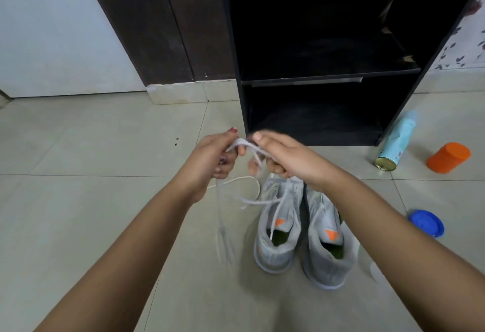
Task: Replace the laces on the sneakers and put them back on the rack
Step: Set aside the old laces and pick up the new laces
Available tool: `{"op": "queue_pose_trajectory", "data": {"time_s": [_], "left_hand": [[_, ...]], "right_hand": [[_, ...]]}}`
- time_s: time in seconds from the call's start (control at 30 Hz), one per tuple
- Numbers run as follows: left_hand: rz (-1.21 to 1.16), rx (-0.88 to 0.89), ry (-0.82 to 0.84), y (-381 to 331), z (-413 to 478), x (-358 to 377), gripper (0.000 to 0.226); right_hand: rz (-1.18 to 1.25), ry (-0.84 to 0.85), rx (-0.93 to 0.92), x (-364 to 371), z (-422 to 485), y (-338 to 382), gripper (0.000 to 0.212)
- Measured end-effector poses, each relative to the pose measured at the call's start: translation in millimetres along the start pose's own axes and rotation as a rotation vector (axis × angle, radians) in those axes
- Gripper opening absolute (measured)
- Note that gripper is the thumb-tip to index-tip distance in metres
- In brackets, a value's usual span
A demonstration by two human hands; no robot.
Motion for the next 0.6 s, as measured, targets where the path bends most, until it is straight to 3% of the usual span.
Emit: {"op": "queue_pose_trajectory", "data": {"time_s": [0.07,0.17,0.27,0.4,0.5,0.6], "left_hand": [[-0.050,0.000,-0.117,0,1,-13,0.041],[-0.166,-0.018,-0.271,10,0,-30,0.037],[-0.470,0.043,-0.398,11,1,-35,0.041],[-0.897,0.076,-0.355,13,6,-23,0.053],[-0.980,0.117,-0.354,10,7,-19,0.043],[-1.018,0.159,-0.393,2,8,-29,0.041]], "right_hand": [[-0.038,0.030,-0.017,5,-6,-4,0.044],[-0.041,-0.109,-0.087,-18,-9,-16,0.043],[-0.040,-0.178,-0.031,-47,-9,-53,0.046],[-0.054,-0.180,0.109,-54,-6,-101,0.046],[-0.209,-0.175,0.157,-50,-6,-120,0.047],[-0.033,-0.323,0.189,-78,-16,-131,0.043]]}}
Point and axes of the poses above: each hand's wrist, its own z-axis towards the middle knuckle, its own x-axis out of the palm, y = z × x, the point moved 8 cm from there along z, towards the middle knuckle, and after that the axes turned 7 degrees about x, right-handed, at the moved point
